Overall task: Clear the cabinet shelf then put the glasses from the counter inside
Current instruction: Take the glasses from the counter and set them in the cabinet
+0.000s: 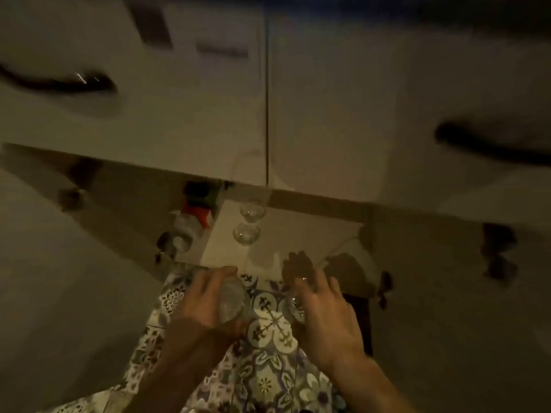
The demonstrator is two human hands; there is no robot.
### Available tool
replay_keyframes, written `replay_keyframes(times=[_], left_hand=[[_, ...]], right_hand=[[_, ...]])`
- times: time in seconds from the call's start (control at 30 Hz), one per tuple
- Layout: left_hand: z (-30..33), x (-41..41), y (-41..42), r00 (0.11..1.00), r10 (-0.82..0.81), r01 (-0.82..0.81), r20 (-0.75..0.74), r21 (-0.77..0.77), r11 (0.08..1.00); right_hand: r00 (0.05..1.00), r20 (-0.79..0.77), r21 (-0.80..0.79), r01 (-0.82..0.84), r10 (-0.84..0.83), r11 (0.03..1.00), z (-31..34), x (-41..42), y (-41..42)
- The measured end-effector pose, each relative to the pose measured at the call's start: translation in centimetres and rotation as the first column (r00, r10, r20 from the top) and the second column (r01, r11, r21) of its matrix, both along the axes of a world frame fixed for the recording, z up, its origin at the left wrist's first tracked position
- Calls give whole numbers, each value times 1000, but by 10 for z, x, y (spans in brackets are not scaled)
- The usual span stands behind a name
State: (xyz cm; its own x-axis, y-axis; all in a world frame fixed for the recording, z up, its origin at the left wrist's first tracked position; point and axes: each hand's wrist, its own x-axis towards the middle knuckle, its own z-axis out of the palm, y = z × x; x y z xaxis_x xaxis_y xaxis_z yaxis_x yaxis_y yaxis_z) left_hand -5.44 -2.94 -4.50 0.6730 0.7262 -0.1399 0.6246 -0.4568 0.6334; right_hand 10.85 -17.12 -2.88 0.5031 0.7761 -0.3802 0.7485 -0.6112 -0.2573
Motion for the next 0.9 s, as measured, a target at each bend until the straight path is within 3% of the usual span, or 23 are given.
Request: replay_keyframes(times=[0.17, 0.5, 0.63, 0.77, 0.9], left_hand=[[-122, 59, 47, 997, -15, 23, -70, 105, 994], [-311, 190, 160, 936, -350, 352, -43, 183, 918], [-343, 249, 196, 891, -455, 444, 7, 201, 873], [-364, 291, 217, 880, -473, 467, -41, 257, 846], [-381, 316, 227, 860, -505, 503, -70, 269, 821]], right_hand=[[998, -7, 53, 68, -68, 996, -126, 15, 29], [987, 38, 242, 145, -158, 959, -327, 58, 113], [980, 89, 290, 148, -180, 946, -371, 87, 135], [986, 97, 315, 100, -137, 944, -391, 115, 149], [974, -13, 436, 210, -228, 875, -396, 130, 159]])
